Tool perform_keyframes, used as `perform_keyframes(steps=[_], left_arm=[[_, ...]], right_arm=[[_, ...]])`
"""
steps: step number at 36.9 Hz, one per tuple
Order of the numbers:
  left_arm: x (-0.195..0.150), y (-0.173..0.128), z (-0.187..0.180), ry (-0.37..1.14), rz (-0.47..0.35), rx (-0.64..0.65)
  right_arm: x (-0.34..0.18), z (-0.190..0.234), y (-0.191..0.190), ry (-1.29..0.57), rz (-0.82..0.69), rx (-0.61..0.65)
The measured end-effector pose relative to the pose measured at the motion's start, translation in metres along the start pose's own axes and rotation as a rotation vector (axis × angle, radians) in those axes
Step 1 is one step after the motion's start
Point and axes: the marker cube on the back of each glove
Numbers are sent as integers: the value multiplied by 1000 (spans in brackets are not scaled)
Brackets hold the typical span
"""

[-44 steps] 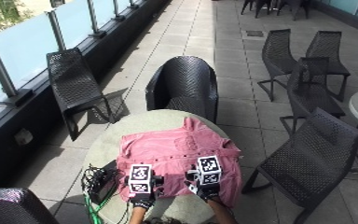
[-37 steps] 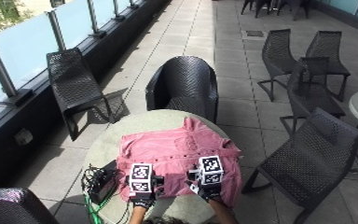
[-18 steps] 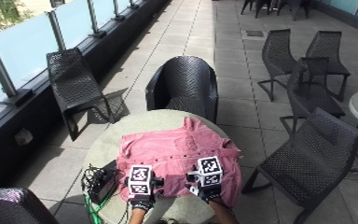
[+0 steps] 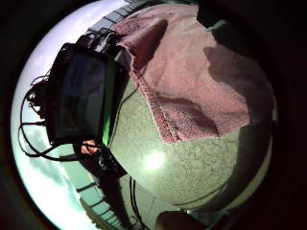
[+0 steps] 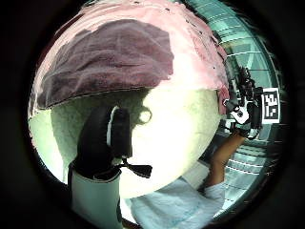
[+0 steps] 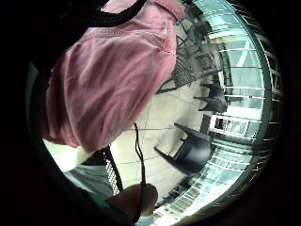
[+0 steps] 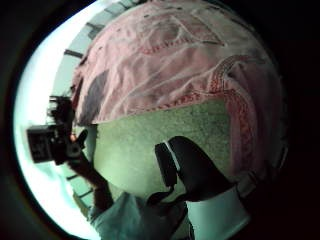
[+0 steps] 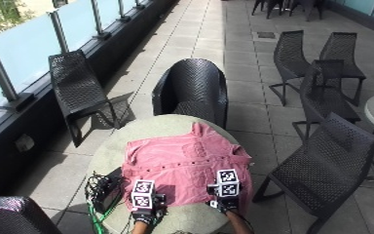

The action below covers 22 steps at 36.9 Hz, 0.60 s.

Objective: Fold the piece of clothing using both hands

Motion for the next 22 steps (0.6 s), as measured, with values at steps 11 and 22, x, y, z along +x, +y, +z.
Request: perform_keyframes(steps=[11, 22], left_arm=[[-4, -24, -1, -106, 32, 259], [-4, 32, -36, -65, 154, 284]], right_arm=[[-2, -27, 26, -129, -40, 27], [17, 13, -5, -93, -249, 190]])
